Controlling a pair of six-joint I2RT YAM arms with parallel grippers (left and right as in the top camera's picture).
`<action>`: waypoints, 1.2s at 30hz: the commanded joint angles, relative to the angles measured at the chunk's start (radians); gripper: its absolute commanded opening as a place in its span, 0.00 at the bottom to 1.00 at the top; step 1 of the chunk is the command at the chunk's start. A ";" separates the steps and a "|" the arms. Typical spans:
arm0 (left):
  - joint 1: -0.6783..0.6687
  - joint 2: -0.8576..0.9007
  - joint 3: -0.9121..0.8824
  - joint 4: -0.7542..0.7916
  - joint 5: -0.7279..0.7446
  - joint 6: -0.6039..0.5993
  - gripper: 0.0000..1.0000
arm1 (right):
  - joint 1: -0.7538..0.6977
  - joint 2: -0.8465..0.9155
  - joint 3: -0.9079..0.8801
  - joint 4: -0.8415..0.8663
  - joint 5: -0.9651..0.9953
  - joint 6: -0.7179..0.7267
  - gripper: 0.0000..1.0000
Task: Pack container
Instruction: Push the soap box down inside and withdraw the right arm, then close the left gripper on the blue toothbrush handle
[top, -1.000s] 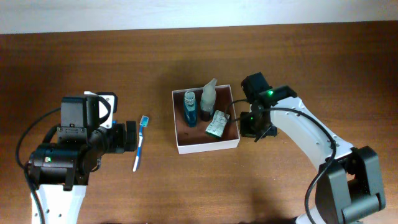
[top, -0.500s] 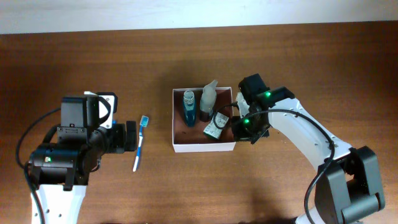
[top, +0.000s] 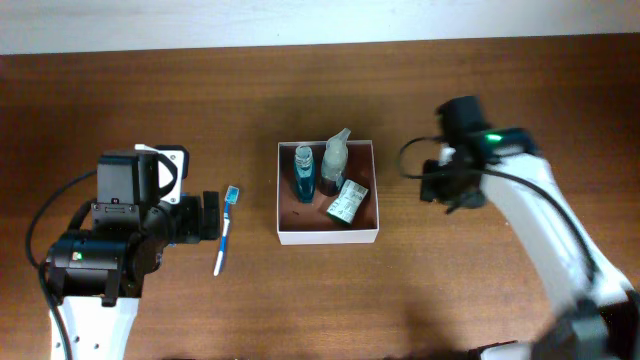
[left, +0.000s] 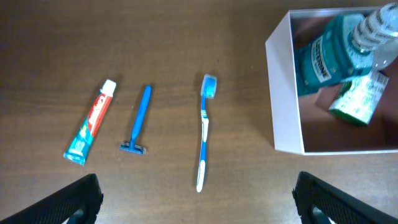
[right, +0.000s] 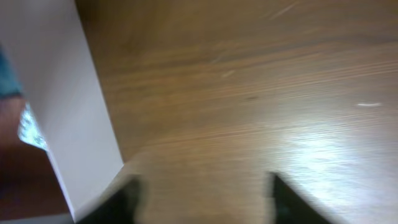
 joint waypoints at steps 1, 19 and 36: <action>0.000 0.019 0.011 0.022 0.008 0.024 0.99 | -0.063 -0.181 0.039 -0.046 0.130 0.011 0.84; 0.000 0.715 0.011 0.044 0.049 -0.029 0.99 | -0.221 -0.378 0.034 -0.230 0.114 -0.078 0.98; 0.000 0.869 0.011 0.108 0.045 -0.028 0.73 | -0.221 -0.331 0.034 -0.230 0.114 -0.078 0.99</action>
